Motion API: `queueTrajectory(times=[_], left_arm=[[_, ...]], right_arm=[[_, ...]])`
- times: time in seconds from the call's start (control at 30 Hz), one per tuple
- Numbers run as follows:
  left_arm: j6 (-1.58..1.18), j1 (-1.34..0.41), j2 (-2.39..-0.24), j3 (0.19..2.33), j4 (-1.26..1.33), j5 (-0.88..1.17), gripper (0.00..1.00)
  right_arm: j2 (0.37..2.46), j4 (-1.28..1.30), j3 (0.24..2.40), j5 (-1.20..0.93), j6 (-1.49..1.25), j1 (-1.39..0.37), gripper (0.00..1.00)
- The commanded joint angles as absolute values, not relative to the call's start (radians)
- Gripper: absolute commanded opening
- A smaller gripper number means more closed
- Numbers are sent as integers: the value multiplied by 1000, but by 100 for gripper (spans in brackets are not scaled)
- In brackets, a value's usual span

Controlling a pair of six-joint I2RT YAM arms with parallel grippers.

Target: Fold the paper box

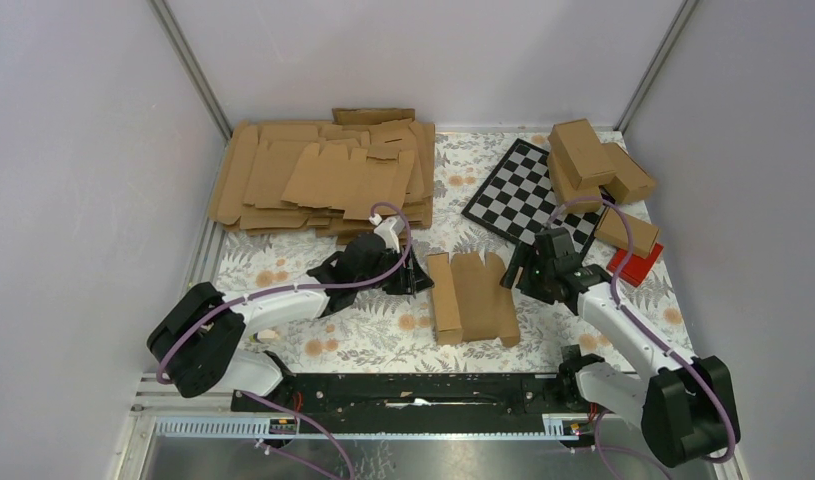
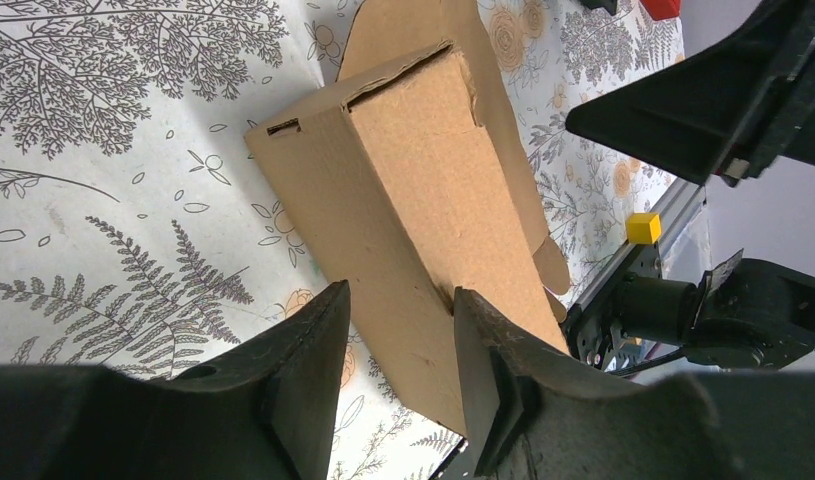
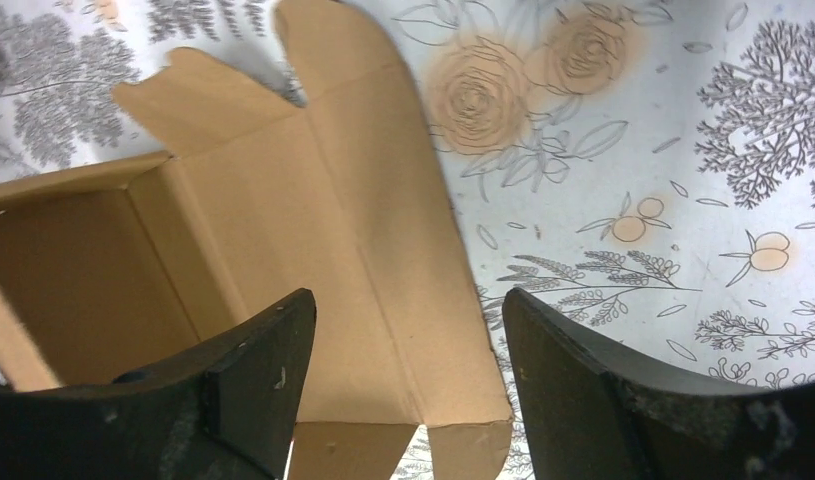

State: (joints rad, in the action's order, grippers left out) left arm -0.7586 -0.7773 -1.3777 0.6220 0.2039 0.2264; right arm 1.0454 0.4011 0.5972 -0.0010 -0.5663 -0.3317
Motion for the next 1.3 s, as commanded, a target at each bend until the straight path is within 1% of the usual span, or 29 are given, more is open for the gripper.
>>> queueTrajectory(times=[0.0, 0.13, 0.3, 0.4, 0.53, 0.63, 0.73, 0.87, 1.0, 1.1, 1.27], left_arm=[[-737, -774, -1384, 666, 210, 242, 45], [-729, -774, -1390, 675, 199, 244, 45], [-724, -774, -1396, 679, 190, 250, 45], [-720, -774, -1394, 678, 181, 250, 43], [-712, -773, -1385, 671, 156, 230, 41], [-710, -772, -1361, 646, 131, 187, 40], [-717, -765, -1336, 612, 119, 173, 38], [-732, -755, -1300, 560, 119, 154, 37], [-741, -753, -1298, 537, 119, 150, 37], [-740, -753, -1306, 537, 108, 143, 36], [-724, -752, -1306, 533, 61, 101, 35]], right_arm=[[1055, 298, 537, -77, -619, -247, 74], [1088, 233, 492, -196, -622, -200, 74], [1153, 184, 456, -285, -600, -170, 75], [1169, 152, 423, -322, -600, -155, 75], [1193, 100, 412, -434, -607, -152, 75], [1175, 93, 426, -515, -609, -153, 75], [1129, 69, 430, -593, -646, -152, 72], [1094, -69, 399, -740, -766, -153, 67], [1097, -95, 387, -769, -774, -159, 66], [1094, -20, 417, -739, -704, -158, 73], [1045, 216, 506, -561, -560, -158, 99]])
